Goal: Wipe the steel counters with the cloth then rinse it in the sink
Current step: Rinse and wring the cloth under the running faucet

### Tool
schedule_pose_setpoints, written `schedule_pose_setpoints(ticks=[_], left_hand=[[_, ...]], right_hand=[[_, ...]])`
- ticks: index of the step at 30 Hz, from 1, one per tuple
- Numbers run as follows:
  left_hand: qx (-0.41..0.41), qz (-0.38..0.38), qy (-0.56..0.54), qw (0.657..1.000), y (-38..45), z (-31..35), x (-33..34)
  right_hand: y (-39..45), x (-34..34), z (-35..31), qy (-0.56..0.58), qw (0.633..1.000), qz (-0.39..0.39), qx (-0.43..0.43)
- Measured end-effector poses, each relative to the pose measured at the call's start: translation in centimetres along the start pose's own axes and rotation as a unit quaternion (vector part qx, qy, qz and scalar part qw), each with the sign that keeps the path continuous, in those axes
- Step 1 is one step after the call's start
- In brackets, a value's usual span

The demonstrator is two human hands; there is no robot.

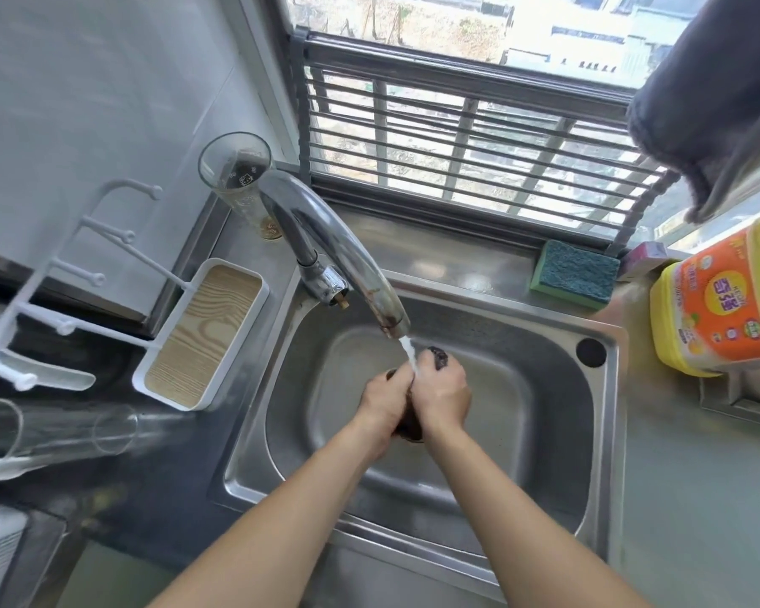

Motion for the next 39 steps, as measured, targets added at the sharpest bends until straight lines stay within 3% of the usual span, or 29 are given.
schedule_pose_setpoints(ticks=[2, 5, 7, 10, 12, 14, 16, 18, 21, 24, 26, 29, 31, 33, 35, 39], left_hand=[[0.015, 0.016, -0.006, 1.0, 0.3, 1.0, -0.6], [-0.024, 0.065, -0.063, 0.996, 1.6, 1.9, -2.6], [-0.045, 0.055, -0.062, 0.996, 1.4, 1.5, -2.6], [-0.035, -0.03, -0.016, 0.999, -0.1, 0.4, -0.3], [-0.033, -0.068, 0.049, 0.996, -0.7, -0.5, 0.2], [-0.065, -0.108, 0.06, 0.99, -0.8, -1.1, 0.1], [-0.086, -0.149, 0.072, 0.982, -1.1, -1.2, -0.2], [-0.058, -0.148, 0.114, 0.981, -0.9, -0.8, -0.8], [0.003, -0.048, 0.136, 0.99, 1.5, 0.1, -2.7], [-0.004, 0.012, 0.062, 0.998, 2.4, 0.7, -3.2], [-0.055, 0.009, -0.028, 0.998, 1.9, 0.4, -2.2], [-0.063, 0.029, -0.041, 0.997, 1.3, 0.3, -1.8], [-0.034, 0.036, -0.021, 0.999, 0.4, 0.4, -1.5], [-0.003, 0.02, 0.007, 1.0, -0.8, 0.6, -0.1], [0.004, 0.002, 0.016, 1.0, -1.7, 0.4, 1.2], [-0.03, 0.064, -0.035, 0.997, 0.1, 1.4, -0.7]], right_hand=[[-0.9, 0.0, -0.7, 0.014, 1.0, -0.013, 0.002], [-6.4, -0.9, -3.8, 0.072, 0.988, -0.043, -0.126], [-6.7, -0.7, -4.0, 0.052, 0.986, -0.055, -0.147], [-0.7, 1.1, -1.4, -0.059, 0.995, -0.052, -0.054], [1.9, 2.3, -0.7, -0.089, 0.991, -0.098, -0.036], [2.2, 3.5, -1.0, -0.06, 0.984, -0.157, -0.051], [1.6, 4.2, -0.9, 0.004, 0.975, -0.222, -0.01], [1.5, 4.2, -0.6, 0.022, 0.968, -0.249, 0.003], [4.1, 1.1, 0.8, -0.022, 0.995, -0.099, -0.022], [2.9, -2.6, 0.6, 0.009, 0.999, 0.021, -0.022], [-0.4, -2.3, -0.7, 0.017, 0.996, 0.007, -0.086], [-5.3, 0.0, -2.2, 0.009, 0.98, -0.064, -0.188], [-3.5, 0.3, -1.8, -0.008, 0.988, -0.039, -0.149], [-0.2, 0.0, -0.2, -0.015, 1.0, -0.009, -0.016], [1.4, -0.2, 0.4, -0.001, 0.999, -0.003, 0.052], [-3.6, -0.6, -1.7, 0.045, 0.996, -0.055, -0.051]])
Point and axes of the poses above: each hand's wrist, its own y-axis towards the middle knuckle, its own x-axis out of the palm, z = x × y, the point moved 10 cm from there along y, towards the middle knuckle, and after that the axes turned 15 degrees about z, right-handed, at the moved point
